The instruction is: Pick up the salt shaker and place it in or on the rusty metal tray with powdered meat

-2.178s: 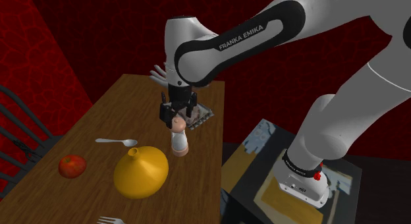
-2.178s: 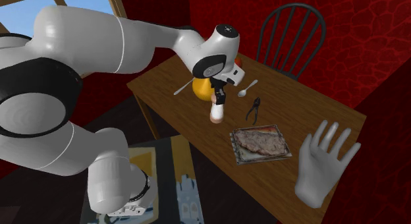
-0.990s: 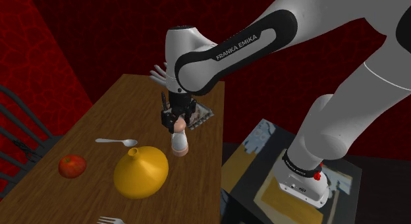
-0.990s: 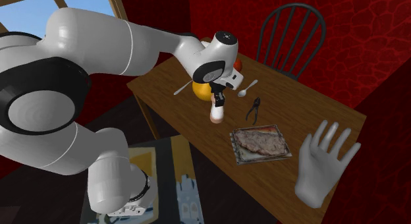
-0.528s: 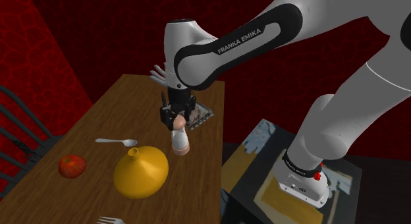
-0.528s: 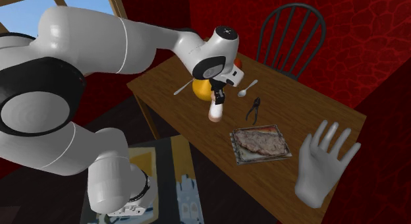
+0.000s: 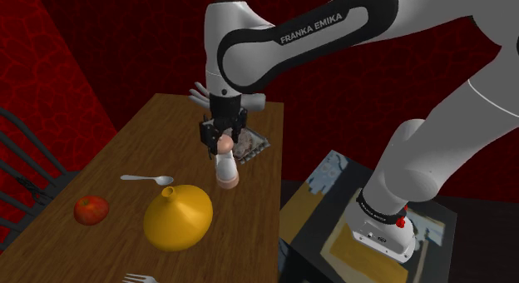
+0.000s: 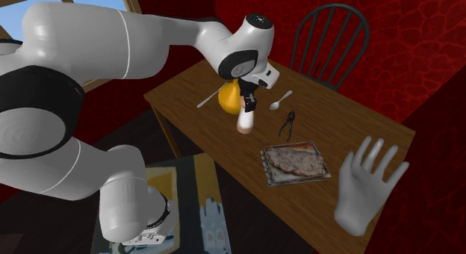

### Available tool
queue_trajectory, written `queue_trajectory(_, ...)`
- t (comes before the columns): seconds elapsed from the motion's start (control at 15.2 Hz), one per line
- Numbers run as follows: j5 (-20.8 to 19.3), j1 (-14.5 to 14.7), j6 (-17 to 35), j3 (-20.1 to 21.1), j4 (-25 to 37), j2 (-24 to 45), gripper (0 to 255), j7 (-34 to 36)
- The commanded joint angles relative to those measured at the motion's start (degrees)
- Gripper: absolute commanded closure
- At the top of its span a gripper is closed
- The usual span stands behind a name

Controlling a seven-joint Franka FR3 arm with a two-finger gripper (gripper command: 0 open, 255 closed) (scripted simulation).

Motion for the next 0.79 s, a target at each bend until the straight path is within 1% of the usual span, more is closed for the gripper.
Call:
queue_trajectory(0.0,-0.01,0.02,-1.78,-0.15,1.05,-0.76,255,0.25)
queue_trajectory(0.66,-0.51,-0.24,-9.49,-0.98,7.17,-2.42,255,1.14)
queue_trajectory(0.73,-0.91,-0.83,-10.18,-1.83,8.05,-1.97,255,0.04)
